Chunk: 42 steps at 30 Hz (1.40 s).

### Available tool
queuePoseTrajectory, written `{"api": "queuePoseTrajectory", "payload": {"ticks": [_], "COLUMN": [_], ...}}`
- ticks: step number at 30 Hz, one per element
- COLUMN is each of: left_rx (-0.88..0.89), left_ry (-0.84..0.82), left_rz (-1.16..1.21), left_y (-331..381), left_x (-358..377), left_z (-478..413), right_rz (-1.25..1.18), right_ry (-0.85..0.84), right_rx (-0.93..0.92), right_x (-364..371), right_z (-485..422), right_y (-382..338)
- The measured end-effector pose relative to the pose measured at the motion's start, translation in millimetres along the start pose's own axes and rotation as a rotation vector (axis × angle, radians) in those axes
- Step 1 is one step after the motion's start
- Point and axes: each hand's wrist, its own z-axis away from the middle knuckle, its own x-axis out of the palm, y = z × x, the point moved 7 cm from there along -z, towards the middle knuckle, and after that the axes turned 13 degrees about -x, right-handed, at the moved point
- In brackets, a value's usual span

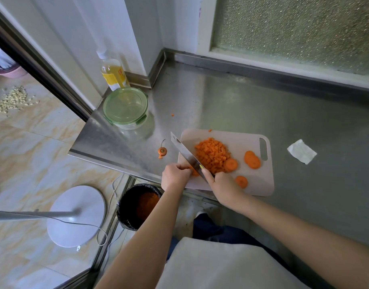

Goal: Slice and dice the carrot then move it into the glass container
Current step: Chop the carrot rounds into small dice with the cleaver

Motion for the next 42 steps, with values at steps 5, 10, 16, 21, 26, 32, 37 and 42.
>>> {"api": "queuePoseTrajectory", "payload": {"ticks": [5, 10, 16, 21, 26, 32, 37, 42], "left_rx": [-0.019, -0.02, -0.016, 0.041, 0.085, 0.05, 0.033, 0.045], "left_ry": [-0.012, -0.006, -0.024, -0.02, 0.021, 0.043, 0.037, 0.044], "left_rz": [-0.002, 0.0, 0.01, 0.04, 0.097, 0.15, 0.164, 0.163], "left_y": [-1, -2, -1, -1, -6, -7, -7, -6], "left_x": [1, 2, 1, 0, -2, -1, 0, 0], "left_z": [-5, -7, -3, 1, 7, 9, 8, 9], "right_rz": [-0.007, -0.021, -0.038, 0.047, 0.026, -0.04, 0.02, 0.034], "right_ry": [-0.047, -0.027, -0.038, 0.078, -0.024, 0.004, 0.113, 0.085], "right_rx": [0.043, 0.065, 0.059, 0.026, 0.01, 0.04, 0.012, -0.033], "right_x": [5, 10, 7, 1, 5, 1, -6, -6], "right_z": [-4, -3, -10, -12, -15, -16, -11, -6], "right_y": [-3, -3, -5, -5, -1, 1, 0, 1]}}
